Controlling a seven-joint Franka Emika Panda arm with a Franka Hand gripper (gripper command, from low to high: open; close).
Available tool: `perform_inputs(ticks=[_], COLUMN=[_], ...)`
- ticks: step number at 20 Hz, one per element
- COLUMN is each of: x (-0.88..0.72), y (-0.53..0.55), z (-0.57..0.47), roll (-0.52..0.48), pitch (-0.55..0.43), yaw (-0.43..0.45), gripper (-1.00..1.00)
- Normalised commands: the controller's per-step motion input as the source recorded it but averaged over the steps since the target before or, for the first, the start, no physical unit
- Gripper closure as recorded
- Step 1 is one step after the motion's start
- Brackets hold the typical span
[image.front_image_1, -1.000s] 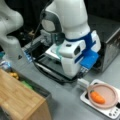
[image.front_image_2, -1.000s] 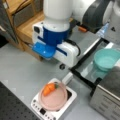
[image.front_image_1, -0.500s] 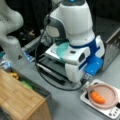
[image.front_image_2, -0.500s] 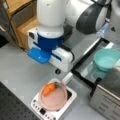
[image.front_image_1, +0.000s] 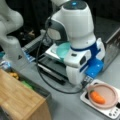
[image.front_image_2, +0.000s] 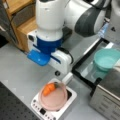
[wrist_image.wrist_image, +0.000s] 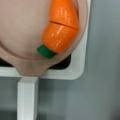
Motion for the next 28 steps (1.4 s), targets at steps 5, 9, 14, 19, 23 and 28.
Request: perform_inputs(ticks=[5, 9, 14, 19, 23, 28], x=[0.38, 0.37, 0.34, 0.28, 0.25, 0.23], y=[0.07, 0.06, 0.06, 0.07, 0.09, 0.10], z=[0.02, 0.02, 0.00, -0.01, 0.01, 0.00], roll=[-0.168, -0.178, -0.189, -0.226, -0.238, -0.239], pitch=[0.195, 0.161, 0.149, 0.112, 0.109, 0.109], yaw=[0.002, 0.004, 0.012, 0.007, 0.001, -0.021], gripper=[-1.00, -1.00, -1.00, -1.00, -1.00, -1.00])
